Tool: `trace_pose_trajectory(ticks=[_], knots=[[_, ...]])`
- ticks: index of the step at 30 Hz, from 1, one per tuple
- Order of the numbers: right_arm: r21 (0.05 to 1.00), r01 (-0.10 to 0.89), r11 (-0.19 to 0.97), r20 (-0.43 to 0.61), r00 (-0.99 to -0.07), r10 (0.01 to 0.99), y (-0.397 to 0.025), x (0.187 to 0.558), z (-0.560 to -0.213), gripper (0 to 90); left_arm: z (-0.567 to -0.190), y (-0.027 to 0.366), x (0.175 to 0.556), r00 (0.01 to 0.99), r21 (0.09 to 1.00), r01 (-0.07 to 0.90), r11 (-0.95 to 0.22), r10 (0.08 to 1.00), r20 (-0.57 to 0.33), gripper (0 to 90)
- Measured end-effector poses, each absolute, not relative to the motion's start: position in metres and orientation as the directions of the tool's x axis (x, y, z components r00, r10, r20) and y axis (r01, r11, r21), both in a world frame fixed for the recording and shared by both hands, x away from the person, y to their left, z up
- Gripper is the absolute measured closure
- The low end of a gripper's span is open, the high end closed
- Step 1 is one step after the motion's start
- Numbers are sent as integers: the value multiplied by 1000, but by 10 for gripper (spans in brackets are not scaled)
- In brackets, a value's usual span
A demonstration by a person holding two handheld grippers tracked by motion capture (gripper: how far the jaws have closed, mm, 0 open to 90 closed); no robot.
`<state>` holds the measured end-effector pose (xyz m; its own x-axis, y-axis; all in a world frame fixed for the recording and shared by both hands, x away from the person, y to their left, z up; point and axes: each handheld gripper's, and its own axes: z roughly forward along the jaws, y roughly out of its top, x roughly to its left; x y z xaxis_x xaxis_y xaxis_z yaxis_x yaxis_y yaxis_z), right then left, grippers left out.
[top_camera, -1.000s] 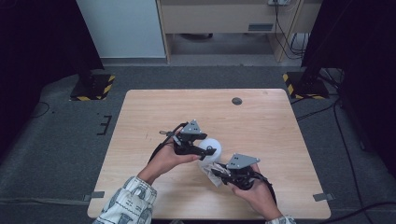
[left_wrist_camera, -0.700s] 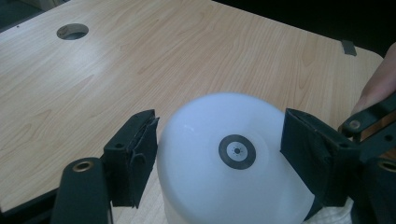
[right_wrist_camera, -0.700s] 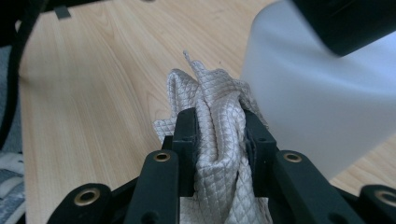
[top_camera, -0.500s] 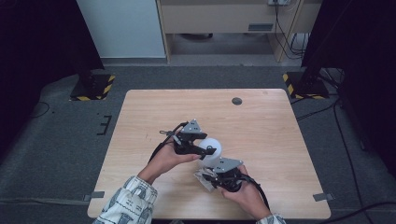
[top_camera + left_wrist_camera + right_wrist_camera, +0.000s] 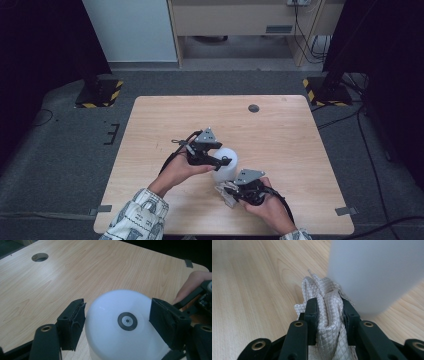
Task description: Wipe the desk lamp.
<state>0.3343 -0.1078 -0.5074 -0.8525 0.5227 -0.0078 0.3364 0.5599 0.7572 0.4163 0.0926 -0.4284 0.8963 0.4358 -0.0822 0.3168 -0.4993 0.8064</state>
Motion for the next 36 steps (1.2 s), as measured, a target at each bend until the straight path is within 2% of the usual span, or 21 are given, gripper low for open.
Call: trace_pose_trajectory(ticks=[8, 24, 30, 36], knots=[[772, 383, 507, 2, -799, 601, -134, 343, -496, 714, -429, 93, 416, 894, 806, 322, -497, 440, -86, 284], [766, 434, 475, 1, -739, 673, -151, 366, -488, 716, -428, 92, 415, 895, 804, 319, -502, 439, -81, 285], [779, 425, 461, -2, -734, 679, -150, 372, -479, 716, -428, 92, 415, 893, 804, 322, -501, 443, -82, 286], [824, 409, 392, 29, -721, 693, -155, 374, -464, 716, -428, 92, 415, 893, 804, 323, -499, 442, -84, 286]])
